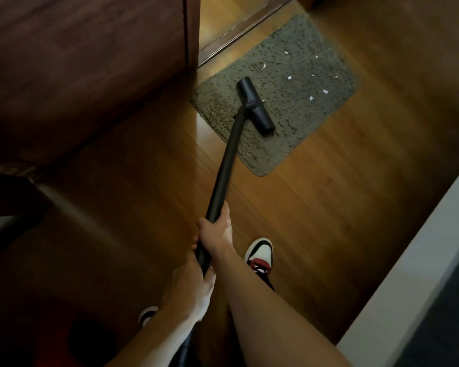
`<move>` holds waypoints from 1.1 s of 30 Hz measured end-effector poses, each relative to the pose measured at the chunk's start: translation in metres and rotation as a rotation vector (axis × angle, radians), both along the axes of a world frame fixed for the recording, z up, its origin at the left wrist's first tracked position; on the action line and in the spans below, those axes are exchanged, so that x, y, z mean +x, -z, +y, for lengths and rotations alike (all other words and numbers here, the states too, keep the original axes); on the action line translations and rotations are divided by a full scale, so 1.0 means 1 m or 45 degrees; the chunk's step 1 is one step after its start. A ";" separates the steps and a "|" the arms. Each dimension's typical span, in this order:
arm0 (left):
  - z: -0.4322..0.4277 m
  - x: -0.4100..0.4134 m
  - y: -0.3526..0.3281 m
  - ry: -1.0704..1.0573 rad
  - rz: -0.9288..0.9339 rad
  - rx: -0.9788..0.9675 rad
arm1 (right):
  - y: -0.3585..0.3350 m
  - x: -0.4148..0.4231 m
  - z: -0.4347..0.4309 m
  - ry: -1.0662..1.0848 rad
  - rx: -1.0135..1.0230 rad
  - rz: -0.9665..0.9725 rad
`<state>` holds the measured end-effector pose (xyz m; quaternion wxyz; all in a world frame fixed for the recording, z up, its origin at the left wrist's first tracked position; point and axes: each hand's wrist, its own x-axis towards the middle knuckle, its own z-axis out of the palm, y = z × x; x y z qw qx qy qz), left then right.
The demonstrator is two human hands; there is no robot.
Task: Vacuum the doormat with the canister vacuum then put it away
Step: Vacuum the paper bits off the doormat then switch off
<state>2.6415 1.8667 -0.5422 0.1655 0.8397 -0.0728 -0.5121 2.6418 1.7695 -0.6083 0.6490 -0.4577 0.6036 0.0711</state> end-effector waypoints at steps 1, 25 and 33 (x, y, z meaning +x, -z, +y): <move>-0.009 -0.002 0.000 -0.010 0.004 0.004 | 0.001 -0.001 -0.009 -0.007 0.010 -0.001; -0.167 0.004 -0.024 0.018 0.151 0.102 | -0.011 -0.008 -0.162 -0.096 0.001 0.051; -0.113 0.026 -0.029 0.036 0.211 0.113 | -0.025 0.005 -0.106 -0.075 0.001 0.096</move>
